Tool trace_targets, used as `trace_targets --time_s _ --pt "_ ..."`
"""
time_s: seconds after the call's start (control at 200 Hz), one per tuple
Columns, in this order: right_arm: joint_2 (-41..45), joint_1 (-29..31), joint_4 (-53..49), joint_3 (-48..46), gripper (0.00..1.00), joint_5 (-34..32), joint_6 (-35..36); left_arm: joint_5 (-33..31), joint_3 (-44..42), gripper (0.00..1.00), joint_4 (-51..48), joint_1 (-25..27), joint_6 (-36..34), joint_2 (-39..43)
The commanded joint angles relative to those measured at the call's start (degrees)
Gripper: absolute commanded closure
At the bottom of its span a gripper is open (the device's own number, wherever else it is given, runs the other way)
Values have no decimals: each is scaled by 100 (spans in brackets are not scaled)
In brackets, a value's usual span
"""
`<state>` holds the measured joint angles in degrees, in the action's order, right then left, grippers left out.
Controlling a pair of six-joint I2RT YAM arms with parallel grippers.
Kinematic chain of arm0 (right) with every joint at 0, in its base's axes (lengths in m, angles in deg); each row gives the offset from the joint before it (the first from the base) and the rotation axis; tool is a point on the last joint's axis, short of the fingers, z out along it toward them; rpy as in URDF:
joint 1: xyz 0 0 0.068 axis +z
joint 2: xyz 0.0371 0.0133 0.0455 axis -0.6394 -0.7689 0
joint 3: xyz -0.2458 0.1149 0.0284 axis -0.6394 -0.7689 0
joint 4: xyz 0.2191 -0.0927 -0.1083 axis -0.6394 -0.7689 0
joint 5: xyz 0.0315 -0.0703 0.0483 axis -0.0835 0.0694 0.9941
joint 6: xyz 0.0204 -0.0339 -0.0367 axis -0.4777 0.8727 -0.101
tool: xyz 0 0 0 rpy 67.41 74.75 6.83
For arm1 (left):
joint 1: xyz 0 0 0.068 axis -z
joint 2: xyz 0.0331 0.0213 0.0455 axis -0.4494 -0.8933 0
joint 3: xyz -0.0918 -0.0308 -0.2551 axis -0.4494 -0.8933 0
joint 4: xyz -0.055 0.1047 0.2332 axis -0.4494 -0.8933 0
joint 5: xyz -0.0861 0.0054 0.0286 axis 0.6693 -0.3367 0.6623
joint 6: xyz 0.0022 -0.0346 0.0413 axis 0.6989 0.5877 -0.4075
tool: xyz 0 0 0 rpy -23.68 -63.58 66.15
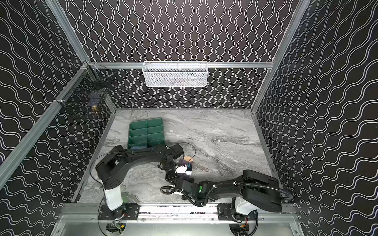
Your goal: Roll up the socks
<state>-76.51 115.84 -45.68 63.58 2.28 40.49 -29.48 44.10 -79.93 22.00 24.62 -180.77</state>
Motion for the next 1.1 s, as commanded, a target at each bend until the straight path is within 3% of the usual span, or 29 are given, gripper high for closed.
trace_targets --time_s 0.0,0.175,0.285,0.4,0.49,0.621,0.676,0.726,0.761,0.836,0.986,1.091 --pt "99 -93 -1032 10 100 725 -189 -576 -98 74 449 -28 167 484" --pt "393 -289 -1211 19 100 1098 -272 -1361 -660 72 671 -122 419 2075" --pt "501 -616 -1474 149 100 1793 -330 -2553 -979 71 929 -183 651 3310" --pt "535 -1039 -1842 402 100 2457 -255 -4306 -1278 72 1294 -194 777 4755" --pt "481 -1421 -2128 651 100 3021 -197 -5033 -1468 66 1550 -195 519 5880" --pt "192 -1921 -2516 1028 100 3781 -33 -4471 -1642 52 1815 -187 -62 7184" --pt "-32 -2150 -2710 1240 100 3999 -40 -4119 -1633 52 1839 -194 -268 7508" --pt "-285 -2369 -2926 1456 100 4201 -52 -3937 -1538 44 1796 -193 -340 7703" --pt "-463 -2520 -3058 1592 100 4346 -83 -3876 -1455 34 1773 -189 -414 7782" --pt "-811 -2745 -3322 1840 100 4556 -171 -3782 -1277 2 1870 -193 -255 7813" --pt "-1364 -2855 -3605 2134 100 4842 -256 -2588 -875 1 1561 -188 318 7423" --pt "-1616 -2897 -3556 2184 100 4852 -315 -1722 -724 1 1165 -195 175 6861"
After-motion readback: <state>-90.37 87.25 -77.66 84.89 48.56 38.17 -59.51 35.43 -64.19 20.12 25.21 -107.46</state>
